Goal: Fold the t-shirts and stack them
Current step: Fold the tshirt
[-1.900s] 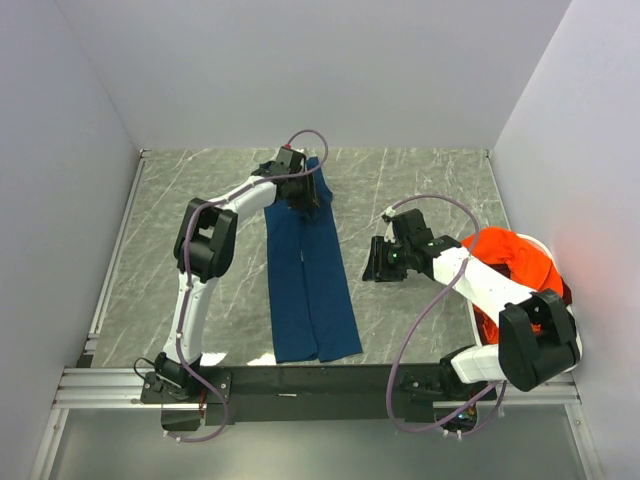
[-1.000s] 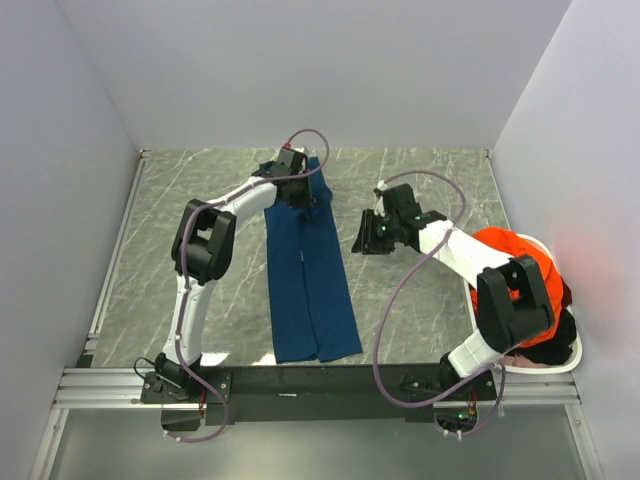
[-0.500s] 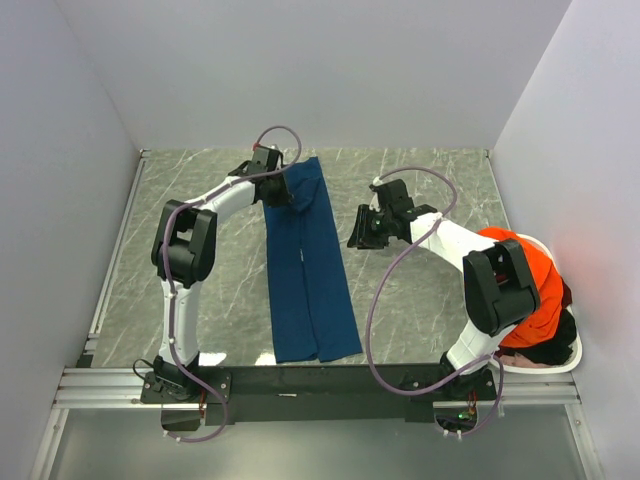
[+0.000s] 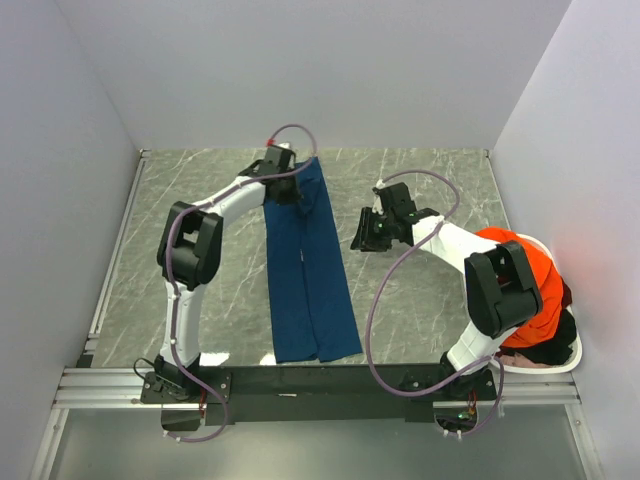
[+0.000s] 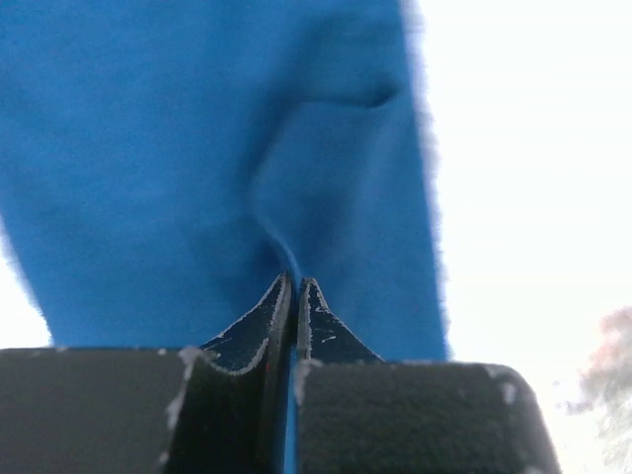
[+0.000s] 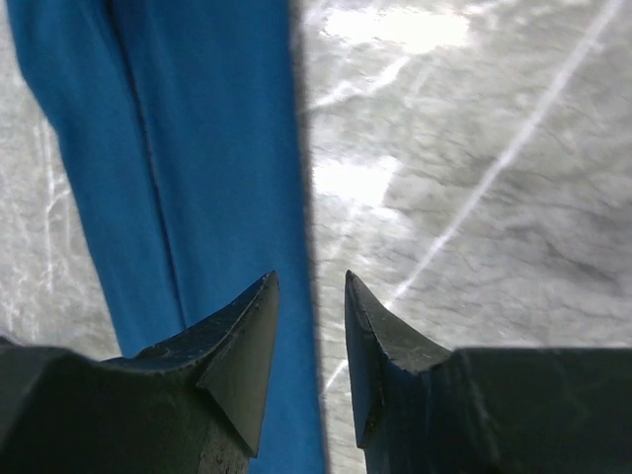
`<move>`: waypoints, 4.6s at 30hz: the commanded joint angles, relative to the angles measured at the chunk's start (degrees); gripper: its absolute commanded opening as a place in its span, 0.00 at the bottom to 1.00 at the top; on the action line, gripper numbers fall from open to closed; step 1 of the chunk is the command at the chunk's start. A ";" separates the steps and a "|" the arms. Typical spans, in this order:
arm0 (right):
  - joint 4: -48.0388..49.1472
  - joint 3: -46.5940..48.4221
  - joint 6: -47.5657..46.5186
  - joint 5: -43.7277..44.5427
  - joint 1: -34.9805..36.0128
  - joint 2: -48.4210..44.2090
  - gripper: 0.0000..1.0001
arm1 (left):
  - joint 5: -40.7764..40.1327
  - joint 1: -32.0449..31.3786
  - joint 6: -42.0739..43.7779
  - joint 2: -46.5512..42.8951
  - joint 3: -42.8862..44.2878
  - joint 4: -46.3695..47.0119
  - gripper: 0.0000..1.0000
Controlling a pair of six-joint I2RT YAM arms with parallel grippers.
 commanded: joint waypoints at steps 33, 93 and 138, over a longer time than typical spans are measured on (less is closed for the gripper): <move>1.10 23.84 -12.28 7.47 -0.65 14.54 0.40 | -6.90 0.28 0.71 -9.95 -10.07 -3.89 0.62; -1.73 54.56 3.62 -6.23 -6.35 41.80 0.08 | -15.52 -14.91 16.35 -9.87 -6.04 -0.91 0.52; 4.42 49.55 8.10 -11.33 -8.38 42.42 0.09 | -20.00 -20.55 21.55 7.81 6.01 2.70 0.35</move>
